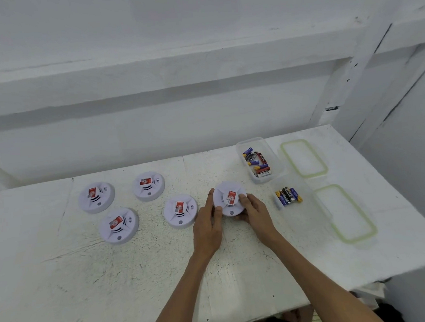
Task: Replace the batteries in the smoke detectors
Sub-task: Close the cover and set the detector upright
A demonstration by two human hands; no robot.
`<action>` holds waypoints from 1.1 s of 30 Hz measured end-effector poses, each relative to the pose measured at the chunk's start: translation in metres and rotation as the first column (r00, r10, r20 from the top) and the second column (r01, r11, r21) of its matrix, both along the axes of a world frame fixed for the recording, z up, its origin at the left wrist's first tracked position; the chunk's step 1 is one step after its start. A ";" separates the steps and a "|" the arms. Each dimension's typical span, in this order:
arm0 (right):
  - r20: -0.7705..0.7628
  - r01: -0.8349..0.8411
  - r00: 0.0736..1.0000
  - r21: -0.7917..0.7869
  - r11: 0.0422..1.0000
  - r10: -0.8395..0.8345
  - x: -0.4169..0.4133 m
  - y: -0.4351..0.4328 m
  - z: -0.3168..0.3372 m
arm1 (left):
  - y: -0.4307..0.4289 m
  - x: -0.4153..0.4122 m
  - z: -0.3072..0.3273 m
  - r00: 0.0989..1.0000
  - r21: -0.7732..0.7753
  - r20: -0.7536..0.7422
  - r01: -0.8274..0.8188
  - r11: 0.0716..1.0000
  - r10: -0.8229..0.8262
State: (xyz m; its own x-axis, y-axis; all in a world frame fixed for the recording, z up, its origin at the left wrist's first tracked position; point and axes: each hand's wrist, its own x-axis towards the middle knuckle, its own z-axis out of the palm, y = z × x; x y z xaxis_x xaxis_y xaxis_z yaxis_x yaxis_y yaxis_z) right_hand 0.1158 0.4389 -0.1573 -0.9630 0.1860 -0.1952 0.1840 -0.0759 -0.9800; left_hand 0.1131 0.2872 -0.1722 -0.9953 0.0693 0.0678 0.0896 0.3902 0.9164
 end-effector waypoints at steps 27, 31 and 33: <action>0.117 -0.030 0.993 -0.033 0.999 0.034 -0.064 -0.016 0.044 | -0.016 -0.062 0.056 0.995 -0.045 0.094 -0.023 0.999 0.027; 0.190 0.003 0.982 -0.006 1.000 -0.002 -0.102 -0.044 0.044 | -0.048 -0.102 0.064 0.973 -0.119 0.226 -0.015 0.993 0.042; 0.207 0.054 0.975 0.115 0.992 -0.077 -0.114 -0.059 0.038 | -0.062 -0.113 0.059 0.954 -0.167 0.291 -0.017 0.986 0.065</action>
